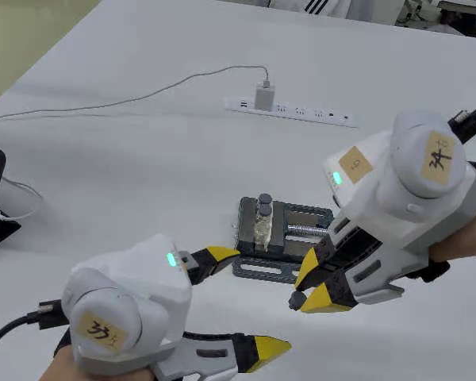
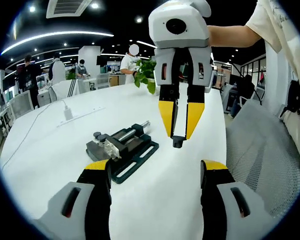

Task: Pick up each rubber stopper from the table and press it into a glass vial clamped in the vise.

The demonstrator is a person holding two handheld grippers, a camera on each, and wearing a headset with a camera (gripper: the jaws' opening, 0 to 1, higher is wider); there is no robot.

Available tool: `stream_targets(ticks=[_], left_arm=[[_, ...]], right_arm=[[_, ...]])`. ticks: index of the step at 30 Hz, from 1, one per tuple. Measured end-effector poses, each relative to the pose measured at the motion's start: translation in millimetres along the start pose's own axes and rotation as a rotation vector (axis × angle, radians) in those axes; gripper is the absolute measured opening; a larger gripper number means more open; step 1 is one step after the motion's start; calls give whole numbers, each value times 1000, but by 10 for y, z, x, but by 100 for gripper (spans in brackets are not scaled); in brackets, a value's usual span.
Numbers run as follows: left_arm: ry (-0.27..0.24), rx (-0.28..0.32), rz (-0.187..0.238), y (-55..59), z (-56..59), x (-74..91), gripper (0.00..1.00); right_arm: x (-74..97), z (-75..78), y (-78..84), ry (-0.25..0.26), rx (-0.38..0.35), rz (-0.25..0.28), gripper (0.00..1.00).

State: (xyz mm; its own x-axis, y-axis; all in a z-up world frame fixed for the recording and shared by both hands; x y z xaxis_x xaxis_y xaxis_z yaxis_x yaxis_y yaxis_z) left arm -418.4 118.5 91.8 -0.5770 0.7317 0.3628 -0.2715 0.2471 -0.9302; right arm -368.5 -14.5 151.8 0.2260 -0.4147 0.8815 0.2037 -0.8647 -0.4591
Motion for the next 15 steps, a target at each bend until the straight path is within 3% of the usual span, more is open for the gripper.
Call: stream_targets(ticks=[6,7,11,15], left_arm=[[-69,21,15,21,-98,37,98],[-85,16,27,9,-117,48,99],[-102,36,11,34,-177,70,99],[-107,38,11,36,-189,93,99]], right_arm=[[17,97,41,14,5,-19,6],[19,113,45,16,6,-23,6],[36,196,55,26,16,-31,6],[64,310,55,47,67,-70,6]])
Point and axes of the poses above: the centre of the closed fingertips' face, and the gripper's own axes: x roughly backward along the fingers, z roughly to its right, y roughly out of its underside, the point moved 9 cm from there along x, roughly backward along the fingers
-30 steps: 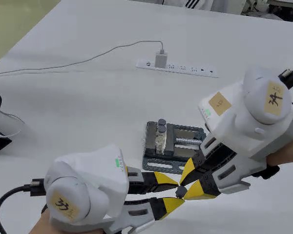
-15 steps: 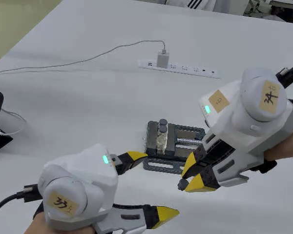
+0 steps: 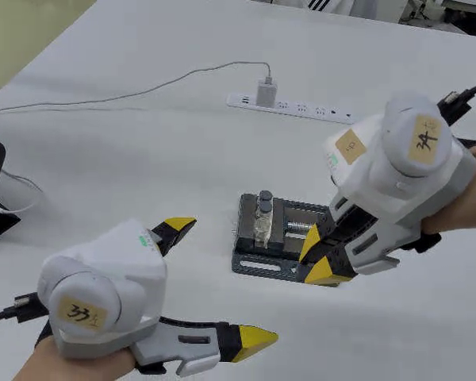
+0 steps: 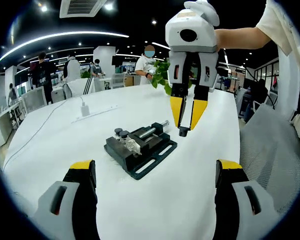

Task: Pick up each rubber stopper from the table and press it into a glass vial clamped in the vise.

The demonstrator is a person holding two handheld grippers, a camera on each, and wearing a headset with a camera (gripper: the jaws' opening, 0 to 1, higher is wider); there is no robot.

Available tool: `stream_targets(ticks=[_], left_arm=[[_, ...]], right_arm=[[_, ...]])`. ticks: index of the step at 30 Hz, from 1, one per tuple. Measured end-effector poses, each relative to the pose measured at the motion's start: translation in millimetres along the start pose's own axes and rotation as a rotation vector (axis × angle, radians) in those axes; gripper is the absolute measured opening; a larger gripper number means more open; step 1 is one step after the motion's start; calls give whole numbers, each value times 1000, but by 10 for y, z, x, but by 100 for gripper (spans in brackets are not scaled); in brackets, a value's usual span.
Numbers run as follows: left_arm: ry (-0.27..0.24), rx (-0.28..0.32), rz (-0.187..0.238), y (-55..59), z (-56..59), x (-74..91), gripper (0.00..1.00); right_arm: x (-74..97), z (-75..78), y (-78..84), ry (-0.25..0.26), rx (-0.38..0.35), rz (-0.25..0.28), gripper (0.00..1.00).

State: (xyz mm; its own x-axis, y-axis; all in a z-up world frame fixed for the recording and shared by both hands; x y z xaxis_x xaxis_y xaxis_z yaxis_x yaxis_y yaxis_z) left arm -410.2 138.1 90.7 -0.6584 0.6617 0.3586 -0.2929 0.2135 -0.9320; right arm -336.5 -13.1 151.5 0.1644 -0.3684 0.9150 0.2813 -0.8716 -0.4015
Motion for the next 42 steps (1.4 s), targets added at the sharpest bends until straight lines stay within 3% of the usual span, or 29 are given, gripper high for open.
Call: stream_targets(ticks=[9,15,24,32,42], left_arm=[[-17,10,-7,38,-6,28,99],[-24,16,-15,56,-20,52,99],[-29,22,-26,77,-38,73,99],[-27,28,-40,97,-48,88,99],[-35,35,-44,104,-65,106,98]], right_arm=[[40,344,-49,33,126,-93,5],[29,479,-93,25,194,-120,5],[-34,649,-127,-1,405,-168,5],[-159,762,-188,-13,471,-179,5],[-292,827,-233,-53,483,-181,5]])
Point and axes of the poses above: the centre of the closed fingertips' face, and the gripper's own axes: x roughly backward along the fingers, z roughly to its right, y roughly out of its underside, the point moved 9 cm from there along x, roughly backward along the fingers
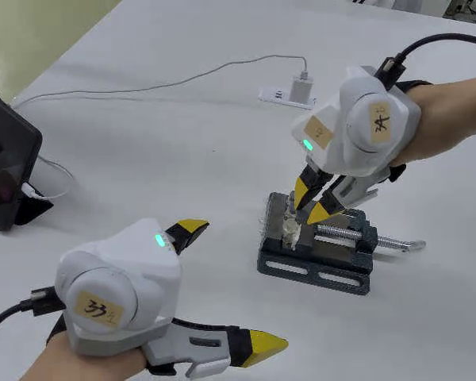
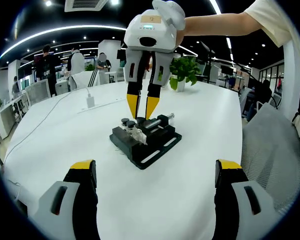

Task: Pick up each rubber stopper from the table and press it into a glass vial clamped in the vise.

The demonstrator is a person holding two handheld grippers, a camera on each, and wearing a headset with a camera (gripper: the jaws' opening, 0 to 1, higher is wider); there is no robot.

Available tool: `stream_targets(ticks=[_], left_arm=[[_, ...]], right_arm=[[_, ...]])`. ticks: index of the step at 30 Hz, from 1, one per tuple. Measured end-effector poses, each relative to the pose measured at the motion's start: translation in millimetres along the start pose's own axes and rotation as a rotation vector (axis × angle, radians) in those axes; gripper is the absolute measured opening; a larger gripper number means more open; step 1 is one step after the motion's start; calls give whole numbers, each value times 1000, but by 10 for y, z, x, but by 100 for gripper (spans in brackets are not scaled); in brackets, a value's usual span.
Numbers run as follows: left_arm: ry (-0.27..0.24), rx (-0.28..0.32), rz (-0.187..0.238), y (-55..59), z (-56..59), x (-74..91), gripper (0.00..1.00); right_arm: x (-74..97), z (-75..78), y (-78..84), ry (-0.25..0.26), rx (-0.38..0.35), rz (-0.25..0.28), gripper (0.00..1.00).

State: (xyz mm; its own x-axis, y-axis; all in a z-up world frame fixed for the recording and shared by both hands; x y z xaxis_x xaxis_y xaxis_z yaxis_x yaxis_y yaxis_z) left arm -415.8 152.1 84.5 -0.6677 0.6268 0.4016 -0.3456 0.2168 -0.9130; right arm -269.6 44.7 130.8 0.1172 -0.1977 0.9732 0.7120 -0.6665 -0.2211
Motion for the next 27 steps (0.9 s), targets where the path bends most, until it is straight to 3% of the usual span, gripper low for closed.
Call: stream_targets(ticks=[18,27], left_arm=[[-2,25,-6,62,-3,13,98],[1,33,-10,90,-2,8,97]], right_arm=[[-109,49,42,-23,-23,-23,5],[-120,58,30,-28,-47,3,5]])
Point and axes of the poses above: the centre of the closed fingertips' face, and the gripper's own axes: x roughly backward along the fingers, z roughly to its right, y roughly out of its underside, the point moved 9 cm from there along x, roughly backward along the fingers
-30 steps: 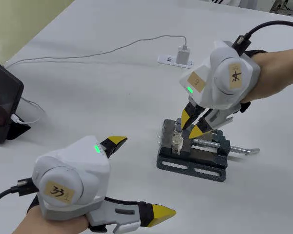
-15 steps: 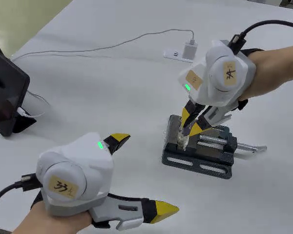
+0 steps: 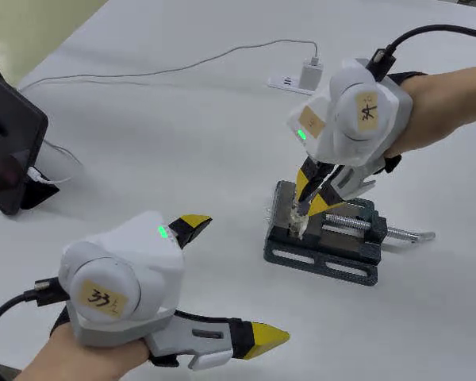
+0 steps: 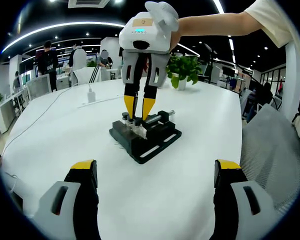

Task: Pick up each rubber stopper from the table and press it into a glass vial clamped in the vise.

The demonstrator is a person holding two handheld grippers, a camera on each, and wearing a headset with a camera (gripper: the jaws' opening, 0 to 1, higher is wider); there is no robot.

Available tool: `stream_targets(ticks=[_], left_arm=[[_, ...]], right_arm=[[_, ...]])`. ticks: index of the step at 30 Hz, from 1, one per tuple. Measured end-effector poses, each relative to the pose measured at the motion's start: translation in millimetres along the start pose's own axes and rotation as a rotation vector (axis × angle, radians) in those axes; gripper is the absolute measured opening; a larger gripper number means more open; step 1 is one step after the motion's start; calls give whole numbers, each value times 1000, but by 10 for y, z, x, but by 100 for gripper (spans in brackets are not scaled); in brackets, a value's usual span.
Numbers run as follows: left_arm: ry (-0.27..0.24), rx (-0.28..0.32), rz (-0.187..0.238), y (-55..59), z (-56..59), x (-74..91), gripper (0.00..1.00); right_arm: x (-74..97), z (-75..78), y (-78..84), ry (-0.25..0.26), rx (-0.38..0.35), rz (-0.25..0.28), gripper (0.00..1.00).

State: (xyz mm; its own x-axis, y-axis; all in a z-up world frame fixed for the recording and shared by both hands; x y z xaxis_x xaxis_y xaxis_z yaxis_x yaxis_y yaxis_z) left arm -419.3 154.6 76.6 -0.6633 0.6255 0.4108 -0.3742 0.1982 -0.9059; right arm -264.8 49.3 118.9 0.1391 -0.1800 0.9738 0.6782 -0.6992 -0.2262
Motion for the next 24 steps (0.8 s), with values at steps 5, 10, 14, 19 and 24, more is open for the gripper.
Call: stream_targets(ticks=[5,10,14,19,24], left_arm=[[0,2,1,1,-3,-3,97],[0,2,0,5,-5,-7,96],[1,4,2,1,-6,-12,96],[1,4,5,-5,-9,-23,96],[4,3,10,-20,9,-43,96]], right_arm=[[-10,0,5,-2,-2,-20,5],[-15,5,3,-6,-9,-26,5],[-23,4,5,-2,-58,-27,5],[-30,10,-19,12,-151,-42,4],[-30,11,-22,16,-214,-43,4]])
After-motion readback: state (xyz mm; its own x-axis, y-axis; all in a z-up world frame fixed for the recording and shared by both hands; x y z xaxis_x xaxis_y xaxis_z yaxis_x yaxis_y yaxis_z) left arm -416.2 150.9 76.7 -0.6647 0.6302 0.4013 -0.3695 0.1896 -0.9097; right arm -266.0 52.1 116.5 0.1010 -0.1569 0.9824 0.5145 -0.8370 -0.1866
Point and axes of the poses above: the centre of the closed fingertips' face, and the gripper's own axes: x roughly backward along the fingers, z roughly to its right, y roughly out of its underside, the point moved 9 cm from there along x, roughly backward along the fingers
